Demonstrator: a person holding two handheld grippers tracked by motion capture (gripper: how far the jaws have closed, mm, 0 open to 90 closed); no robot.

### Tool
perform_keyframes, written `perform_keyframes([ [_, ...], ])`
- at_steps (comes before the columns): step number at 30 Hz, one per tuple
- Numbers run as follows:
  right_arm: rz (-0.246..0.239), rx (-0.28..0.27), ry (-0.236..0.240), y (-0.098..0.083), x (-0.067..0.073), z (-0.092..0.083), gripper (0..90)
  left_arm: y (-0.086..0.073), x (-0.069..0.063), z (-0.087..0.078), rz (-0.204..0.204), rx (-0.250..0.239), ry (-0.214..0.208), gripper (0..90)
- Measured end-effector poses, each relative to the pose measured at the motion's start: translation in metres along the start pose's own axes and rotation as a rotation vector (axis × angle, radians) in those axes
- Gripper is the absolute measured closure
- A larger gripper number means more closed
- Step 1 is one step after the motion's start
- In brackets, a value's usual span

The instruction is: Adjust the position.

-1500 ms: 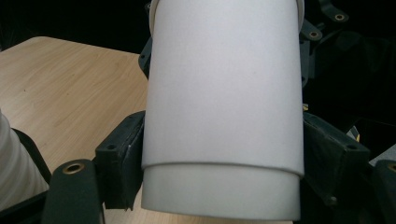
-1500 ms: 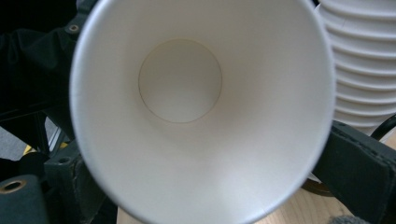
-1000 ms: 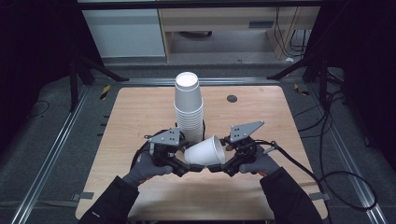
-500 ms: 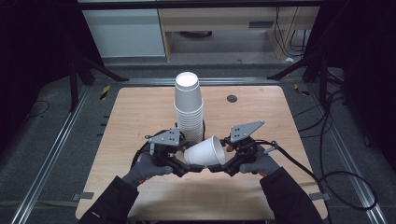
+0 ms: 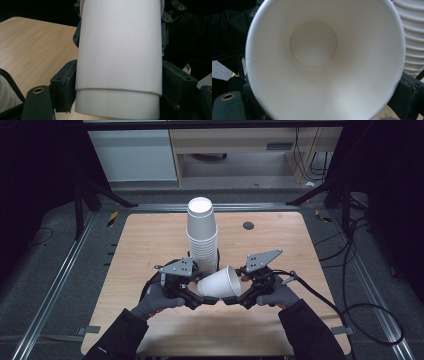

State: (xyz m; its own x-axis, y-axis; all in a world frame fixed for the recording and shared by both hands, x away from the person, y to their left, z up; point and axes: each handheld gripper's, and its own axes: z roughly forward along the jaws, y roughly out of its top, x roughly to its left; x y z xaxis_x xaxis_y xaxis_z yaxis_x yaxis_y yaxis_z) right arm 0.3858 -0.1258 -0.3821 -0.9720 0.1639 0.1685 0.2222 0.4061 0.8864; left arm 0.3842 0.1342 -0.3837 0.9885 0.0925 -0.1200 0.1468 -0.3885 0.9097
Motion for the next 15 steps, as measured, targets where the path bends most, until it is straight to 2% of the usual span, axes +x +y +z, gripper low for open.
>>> perform_keyframes([
  [15, -0.005, -0.001, 0.008, -0.0002, 0.0006, -0.0026, 14.3, -0.0003, -0.0004, 0.0001, -0.003, -0.010, 0.002, 22.1],
])
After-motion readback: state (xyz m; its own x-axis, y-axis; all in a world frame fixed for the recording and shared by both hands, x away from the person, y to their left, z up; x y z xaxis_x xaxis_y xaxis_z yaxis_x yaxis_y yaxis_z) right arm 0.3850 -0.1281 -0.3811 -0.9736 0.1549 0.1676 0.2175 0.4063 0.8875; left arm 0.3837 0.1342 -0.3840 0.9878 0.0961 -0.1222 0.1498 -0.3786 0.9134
